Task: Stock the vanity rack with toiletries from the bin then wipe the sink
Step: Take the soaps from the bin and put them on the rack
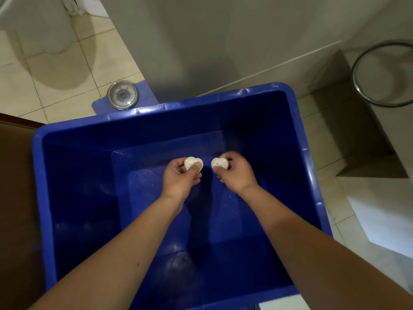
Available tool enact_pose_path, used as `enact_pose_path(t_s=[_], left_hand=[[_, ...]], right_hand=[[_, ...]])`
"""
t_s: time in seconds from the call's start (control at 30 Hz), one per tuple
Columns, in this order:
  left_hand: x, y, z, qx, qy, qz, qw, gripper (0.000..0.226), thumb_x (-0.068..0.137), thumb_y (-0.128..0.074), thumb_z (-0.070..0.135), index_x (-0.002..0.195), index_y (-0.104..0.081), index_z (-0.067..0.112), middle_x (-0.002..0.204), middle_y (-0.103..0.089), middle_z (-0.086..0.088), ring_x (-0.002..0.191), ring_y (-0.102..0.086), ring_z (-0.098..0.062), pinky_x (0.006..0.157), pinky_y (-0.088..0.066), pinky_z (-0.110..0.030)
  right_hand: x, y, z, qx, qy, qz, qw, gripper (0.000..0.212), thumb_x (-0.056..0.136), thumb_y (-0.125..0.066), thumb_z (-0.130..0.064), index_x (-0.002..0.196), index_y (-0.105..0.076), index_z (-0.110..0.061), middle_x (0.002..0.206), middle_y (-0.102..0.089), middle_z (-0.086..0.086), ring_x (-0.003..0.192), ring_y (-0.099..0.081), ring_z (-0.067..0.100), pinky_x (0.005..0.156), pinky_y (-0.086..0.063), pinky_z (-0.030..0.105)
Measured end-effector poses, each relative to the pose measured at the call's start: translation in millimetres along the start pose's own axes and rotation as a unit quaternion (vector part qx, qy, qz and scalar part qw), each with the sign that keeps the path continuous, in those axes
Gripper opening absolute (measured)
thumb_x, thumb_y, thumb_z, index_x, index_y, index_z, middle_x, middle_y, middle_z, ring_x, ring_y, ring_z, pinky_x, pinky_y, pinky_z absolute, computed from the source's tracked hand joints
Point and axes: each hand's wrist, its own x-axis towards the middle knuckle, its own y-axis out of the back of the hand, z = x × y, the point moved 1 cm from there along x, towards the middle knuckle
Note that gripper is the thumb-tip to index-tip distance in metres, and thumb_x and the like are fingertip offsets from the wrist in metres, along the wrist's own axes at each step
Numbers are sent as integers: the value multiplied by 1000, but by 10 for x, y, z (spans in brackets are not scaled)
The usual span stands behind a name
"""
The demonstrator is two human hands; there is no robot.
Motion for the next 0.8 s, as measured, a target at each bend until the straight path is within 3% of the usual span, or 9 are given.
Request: enact_pose_path(t_s=[0.2, 0.43, 0.6, 0.8], left_hand=[[-424, 166, 240, 3, -22, -9, 1000, 25, 91, -65, 15, 112, -54, 9, 97, -65, -5, 77, -67, -15, 72, -58, -23], [-1199, 379, 625, 30, -68, -44, 996, 23, 93, -61, 12, 115, -57, 15, 102, -66, -2, 78, -68, -16, 75, -58, -27], [-1728, 441, 883, 52, -89, -78, 992, 27, 93, -62, 14, 119, -58, 11, 106, -67, -3, 82, -69, -19, 76, -58, -28], [-2227, 326, 1242, 77, -147, -124, 978, 25, 92, -64, 17, 116, -59, 18, 107, -68, -1, 85, -71, -17, 74, -58, -25]], right_hand=[[-532, 71, -180, 129, -12, 20, 991, 21, 85, -69, -7, 102, -59, -15, 101, -69, 9, 81, -70, 21, 75, -60, 35], [-1377, 276, -501, 205, -10, 42, 978, 42, 80, -75, -9, 116, -56, -22, 101, -71, -2, 90, -70, 14, 71, -60, 28], [-1908, 451, -747, 227, 3, 65, 972, 29, 78, -78, -10, 103, -65, -15, 98, -73, 1, 92, -70, 14, 70, -59, 26], [-2435, 811, -964, 247, 36, 106, 962, 28, 77, -79, -11, 101, -65, -15, 96, -73, 0, 89, -71, 12, 71, -60, 29]])
